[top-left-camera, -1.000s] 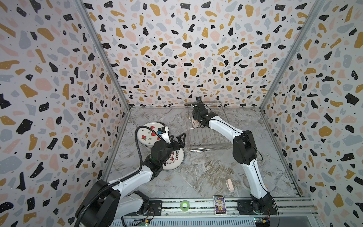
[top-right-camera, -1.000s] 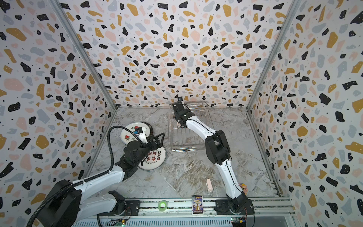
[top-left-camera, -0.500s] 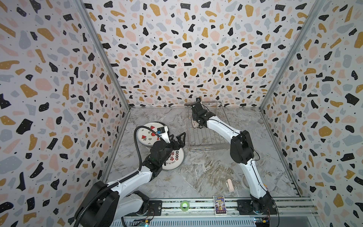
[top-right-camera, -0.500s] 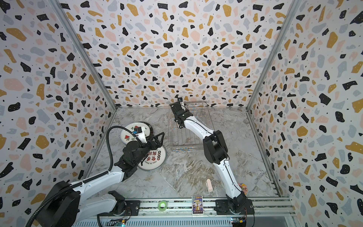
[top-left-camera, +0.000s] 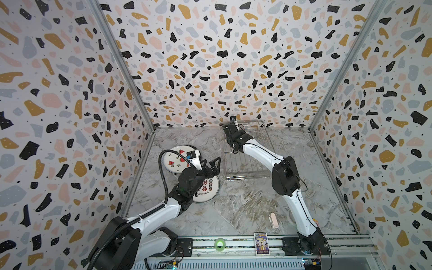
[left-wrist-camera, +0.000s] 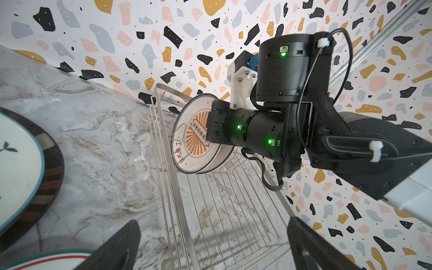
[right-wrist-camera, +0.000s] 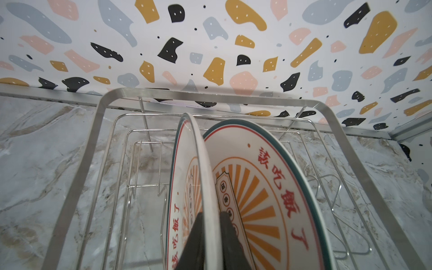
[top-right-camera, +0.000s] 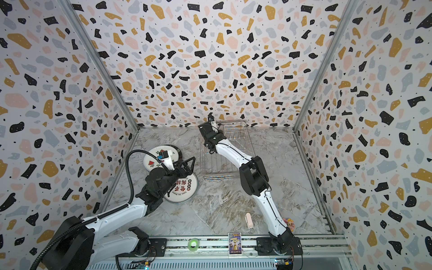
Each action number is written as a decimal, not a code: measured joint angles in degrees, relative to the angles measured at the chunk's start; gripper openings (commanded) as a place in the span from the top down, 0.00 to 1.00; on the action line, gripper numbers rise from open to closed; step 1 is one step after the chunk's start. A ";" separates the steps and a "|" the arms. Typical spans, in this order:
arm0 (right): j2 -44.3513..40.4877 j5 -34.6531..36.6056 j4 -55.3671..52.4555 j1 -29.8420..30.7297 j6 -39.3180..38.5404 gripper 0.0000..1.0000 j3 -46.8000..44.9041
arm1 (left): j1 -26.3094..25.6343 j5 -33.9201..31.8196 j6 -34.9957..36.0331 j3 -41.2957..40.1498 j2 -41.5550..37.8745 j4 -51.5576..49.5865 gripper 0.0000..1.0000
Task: Unload the plates from the dish rack
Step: Pick up the plate from the dish rack.
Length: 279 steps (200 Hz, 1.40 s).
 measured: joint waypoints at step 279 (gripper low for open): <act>-45.09 -0.76 23.41 8.81 -8.83 0.93 -45.29 | -0.02 -0.13 -4.70 -3.32 -10.23 -1.90 0.00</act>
